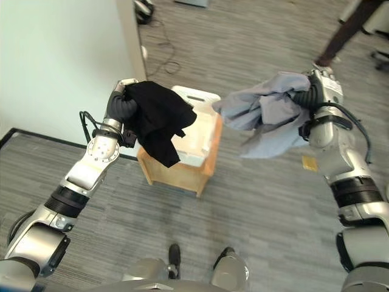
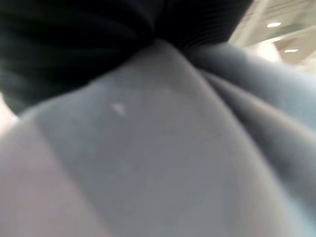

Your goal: Pick up bed clothes into laundry basket.

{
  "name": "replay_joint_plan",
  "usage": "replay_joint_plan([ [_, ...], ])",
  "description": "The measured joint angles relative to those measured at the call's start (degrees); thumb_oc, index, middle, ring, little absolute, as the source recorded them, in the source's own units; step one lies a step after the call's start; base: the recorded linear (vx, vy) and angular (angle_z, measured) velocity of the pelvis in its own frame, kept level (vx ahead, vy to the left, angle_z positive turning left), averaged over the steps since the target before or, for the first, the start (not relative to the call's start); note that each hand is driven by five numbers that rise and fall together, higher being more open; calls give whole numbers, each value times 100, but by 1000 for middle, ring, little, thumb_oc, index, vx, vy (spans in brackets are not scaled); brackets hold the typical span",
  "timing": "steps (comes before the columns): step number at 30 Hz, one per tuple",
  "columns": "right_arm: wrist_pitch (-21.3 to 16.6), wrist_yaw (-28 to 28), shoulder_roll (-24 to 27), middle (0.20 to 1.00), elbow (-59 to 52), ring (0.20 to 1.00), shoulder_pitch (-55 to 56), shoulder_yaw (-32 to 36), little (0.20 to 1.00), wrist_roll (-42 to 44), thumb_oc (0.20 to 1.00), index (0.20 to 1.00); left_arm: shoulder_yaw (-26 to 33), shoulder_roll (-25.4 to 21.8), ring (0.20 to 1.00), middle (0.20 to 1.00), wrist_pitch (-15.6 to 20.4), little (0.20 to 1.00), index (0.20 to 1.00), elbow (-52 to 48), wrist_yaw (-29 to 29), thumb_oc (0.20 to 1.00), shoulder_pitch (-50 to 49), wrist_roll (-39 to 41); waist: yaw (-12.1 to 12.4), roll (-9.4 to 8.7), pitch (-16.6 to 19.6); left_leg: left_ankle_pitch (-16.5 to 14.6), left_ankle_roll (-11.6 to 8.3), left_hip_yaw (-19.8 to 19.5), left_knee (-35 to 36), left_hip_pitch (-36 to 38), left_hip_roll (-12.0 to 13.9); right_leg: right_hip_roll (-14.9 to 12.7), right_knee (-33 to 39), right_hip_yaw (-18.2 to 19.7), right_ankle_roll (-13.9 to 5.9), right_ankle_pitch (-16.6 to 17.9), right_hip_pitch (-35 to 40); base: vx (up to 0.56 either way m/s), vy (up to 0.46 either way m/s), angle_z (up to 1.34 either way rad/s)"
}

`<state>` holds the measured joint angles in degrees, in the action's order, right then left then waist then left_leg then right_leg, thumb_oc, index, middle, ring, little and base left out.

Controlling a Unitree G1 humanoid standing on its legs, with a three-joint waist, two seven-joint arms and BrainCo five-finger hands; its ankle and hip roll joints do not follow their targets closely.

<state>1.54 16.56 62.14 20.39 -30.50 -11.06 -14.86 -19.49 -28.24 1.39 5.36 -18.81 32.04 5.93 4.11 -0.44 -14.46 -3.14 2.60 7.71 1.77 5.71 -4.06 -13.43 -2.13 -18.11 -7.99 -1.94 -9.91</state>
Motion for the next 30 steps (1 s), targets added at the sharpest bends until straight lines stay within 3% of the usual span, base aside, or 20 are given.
replay_joint_plan([
  [1, 170, 2, -334, 200, 270, 200, -185, 143, 200, 28, 200, 200, 165, 62, 200, 200, -25, 200, 200, -31, 54, 200, -397, -3, 77, -121, 92, -27, -28, 102, 223, 546, -111, 15, -51, -276, 266, 686, 165, 252, -239, 136],
  [2, 180, 4, -376, 200, 289, 200, -133, 210, 200, 31, 200, 200, 251, 172, 200, 200, -23, 200, 200, -87, 97, 200, -731, -9, 116, -260, 226, -123, -165, 70, 221, 860, -247, 61, 27, -237, 455, 1285, 406, 205, -166, 76],
  [3, 140, 12, -357, 200, 261, 200, -128, 348, 200, 32, 200, 200, 421, 496, 200, 200, 1, 200, 200, -83, 110, 200, -1005, -39, 187, -63, 341, -165, -221, 95, 102, 874, -116, 227, 173, -157, 464, 1415, 558, 128, -120, 58],
  [4, 136, 72, -337, 200, 217, 200, -147, 405, 200, 75, 200, 200, 443, 575, 200, 200, 3, 200, 200, -92, 111, 200, -1099, -50, 256, -83, 369, -155, -237, 108, -225, 705, -84, 239, 425, -47, 547, 1473, 755, 88, -100, 38],
  [6, 97, 148, -288, 200, 210, 200, -261, 461, 200, 189, 200, 200, 396, 619, 200, 200, 3, 200, 200, -137, 166, 200, -1197, -57, 421, -322, 344, -382, -396, 60, -1150, 59, -23, 145, 803, -4, 586, 1464, 958, 62, -99, 37],
  [7, 95, 172, -287, 200, 262, 200, -375, 523, 200, 249, 200, 200, 339, 568, 200, 200, 3, 200, 200, -193, 209, 200, -1156, -61, 382, -362, 344, -326, -389, -3, -591, -221, 250, 187, 801, 161, 677, 1365, 952, 84, -118, 40],
  [9, 101, 165, -292, 200, 331, 200, -403, 562, 200, 260, 200, 200, 360, 566, 200, 200, 16, 200, 200, -235, 237, 200, -1166, -62, 433, -205, 398, -25, -375, -66, 249, -253, 656, 430, 800, 148, 623, 1316, 987, 43, -63, 16],
  [10, 99, 158, -299, 200, 330, 200, -407, 559, 200, 260, 200, 200, 398, 571, 200, 200, 18, 200, 200, -233, 243, 200, -1169, -60, 414, -107, 391, 243, -427, -58, 402, -294, 960, 620, 800, 159, 478, 1194, 1110, 29, -65, -21],
  [11, 98, 158, -306, 200, 329, 200, -419, 551, 200, 262, 200, 200, 399, 573, 200, 200, 18, 200, 200, -232, 249, 200, -1205, -59, 426, 1, 396, 445, -447, -60, 386, -252, 1119, 760, 800, 148, 457, 1175, 1172, 40, -74, -38],
  [12, 82, 166, -349, 200, 331, 200, -435, 532, 200, 264, 200, 200, 420, 547, 200, 200, 18, 200, 200, -225, 285, 200, -1251, -56, 444, -5, 372, 661, -777, -36, 366, -112, 1213, 797, 805, 138, 398, 1087, 1280, 41, -86, -46],
  [13, 73, 168, -339, 200, 450, 200, -481, 532, 200, 284, 200, 200, 381, 570, 200, 200, 18, 200, 200, -225, 324, 200, -1271, -50, 372, -135, 370, 607, -735, 51, 366, -18, 1078, 650, 829, 61, 334, 959, 1338, 35, -58, -42],
  [16, 82, 159, -345, 200, 814, 200, -713, 317, 200, 377, 200, 200, 425, 554, 200, 200, 28, 200, 200, -228, 330, 200, -1272, -36, 423, -198, 398, 560, -707, 144, 365, 58, 1001, 425, 836, -482, 232, 944, 1422, 17, -24, -14],
  [24, 112, 121, -561, 200, 1397, 200, -922, -238, 200, 409, 200, 200, 421, 553, 200, 200, 58, 200, 200, -226, 334, 200, -1398, 64, 594, -124, 435, 556, -709, 56, 365, 17, 1023, 471, 833, -520, 188, 988, 1418, 12, -5, 3],
  [30, 222, 118, -584, 200, 1656, 200, -978, -312, 200, 378, 200, 200, 585, 528, 200, 200, 128, 200, 200, -838, 422, 200, -1967, 204, 739, -101, 447, 581, -730, -326, 364, -236, 1035, 485, 834, -859, 183, 972, 1390, -24, -5, 30],
])
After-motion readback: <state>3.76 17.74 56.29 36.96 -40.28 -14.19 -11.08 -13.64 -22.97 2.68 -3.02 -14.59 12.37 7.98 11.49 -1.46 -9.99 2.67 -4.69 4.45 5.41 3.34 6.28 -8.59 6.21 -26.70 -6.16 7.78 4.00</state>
